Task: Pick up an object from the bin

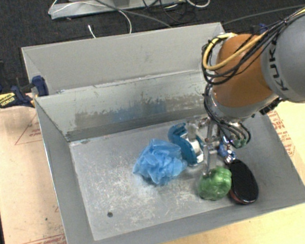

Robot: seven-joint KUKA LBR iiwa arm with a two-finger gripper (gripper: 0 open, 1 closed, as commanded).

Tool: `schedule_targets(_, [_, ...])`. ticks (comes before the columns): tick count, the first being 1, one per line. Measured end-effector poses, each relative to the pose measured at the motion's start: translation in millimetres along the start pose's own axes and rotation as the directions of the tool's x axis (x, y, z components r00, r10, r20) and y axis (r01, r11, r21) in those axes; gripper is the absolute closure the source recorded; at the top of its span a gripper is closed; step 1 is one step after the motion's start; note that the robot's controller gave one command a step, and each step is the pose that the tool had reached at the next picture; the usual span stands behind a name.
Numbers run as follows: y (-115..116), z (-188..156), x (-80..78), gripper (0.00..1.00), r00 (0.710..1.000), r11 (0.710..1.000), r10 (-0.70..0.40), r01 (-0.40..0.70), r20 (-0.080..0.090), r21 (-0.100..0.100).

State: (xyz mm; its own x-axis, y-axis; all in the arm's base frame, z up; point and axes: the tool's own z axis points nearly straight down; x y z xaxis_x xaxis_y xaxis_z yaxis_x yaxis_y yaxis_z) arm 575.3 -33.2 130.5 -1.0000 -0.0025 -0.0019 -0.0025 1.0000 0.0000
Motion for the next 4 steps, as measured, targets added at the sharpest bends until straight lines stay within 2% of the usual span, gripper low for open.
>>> schedule_targets(1, [31, 38, -6.1, 0.00, 0.998, 0.998, 0.064, -0.064, 0.021, 0.000])
schedule_targets(2, [8, 44, -5.1, 0.00, 0.999, 1.000, 0.009, -0.009, 0.047, -0.012])
schedule_targets(3, [15, 30, -4.8, 0.00, 0.998, 0.999, 0.044, -0.044, 0.046, -0.003])
schedule_targets(4, [25, 45, -12.2, 0.00, 0.997, 1.000, 0.023, -0.023, 0.080, -0.002])
